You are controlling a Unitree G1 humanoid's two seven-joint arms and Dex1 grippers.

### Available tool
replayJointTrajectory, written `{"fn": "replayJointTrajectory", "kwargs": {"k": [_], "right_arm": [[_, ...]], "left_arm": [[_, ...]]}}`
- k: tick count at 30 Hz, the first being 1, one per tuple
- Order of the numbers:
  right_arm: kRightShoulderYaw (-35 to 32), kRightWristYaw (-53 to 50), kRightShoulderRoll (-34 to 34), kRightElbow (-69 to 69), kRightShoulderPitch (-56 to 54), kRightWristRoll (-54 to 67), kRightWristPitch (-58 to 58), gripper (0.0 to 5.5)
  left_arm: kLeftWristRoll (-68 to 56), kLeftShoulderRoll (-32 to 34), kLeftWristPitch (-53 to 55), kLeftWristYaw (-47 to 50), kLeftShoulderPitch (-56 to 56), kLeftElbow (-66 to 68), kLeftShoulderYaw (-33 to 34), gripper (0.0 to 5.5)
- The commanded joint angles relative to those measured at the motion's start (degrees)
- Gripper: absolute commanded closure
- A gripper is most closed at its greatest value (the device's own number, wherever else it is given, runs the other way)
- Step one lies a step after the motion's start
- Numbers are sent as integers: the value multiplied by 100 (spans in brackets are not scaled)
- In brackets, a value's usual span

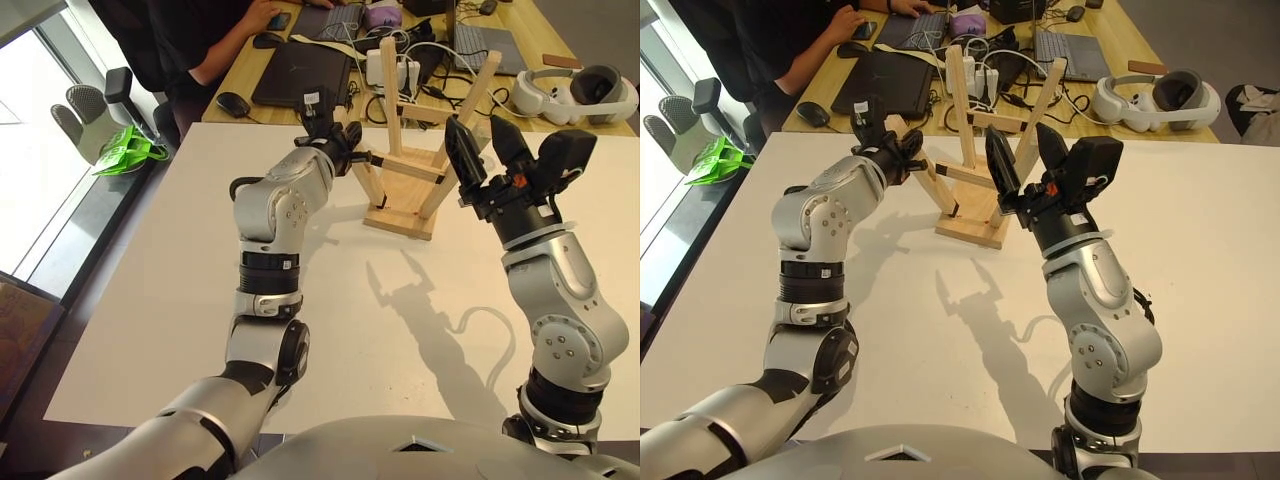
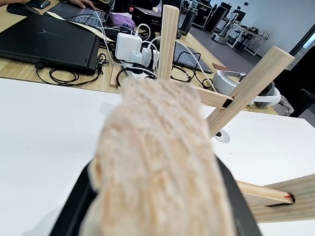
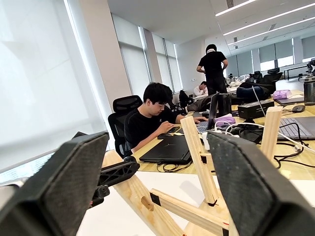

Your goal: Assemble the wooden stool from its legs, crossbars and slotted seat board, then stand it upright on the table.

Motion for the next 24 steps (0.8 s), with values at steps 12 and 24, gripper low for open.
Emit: {"fn": "replayJointTrajectory", "kwargs": {"k": [12, 24], "right_arm": [[-43, -24, 56, 138, 3, -38, -80, 179], [-104, -369, 407, 353, -510, 45, -19, 179]], "left_arm": [[580, 259, 203, -989, -489, 1532, -1072, 449], [403, 432, 1513, -708, 741, -816, -952, 449]]}}
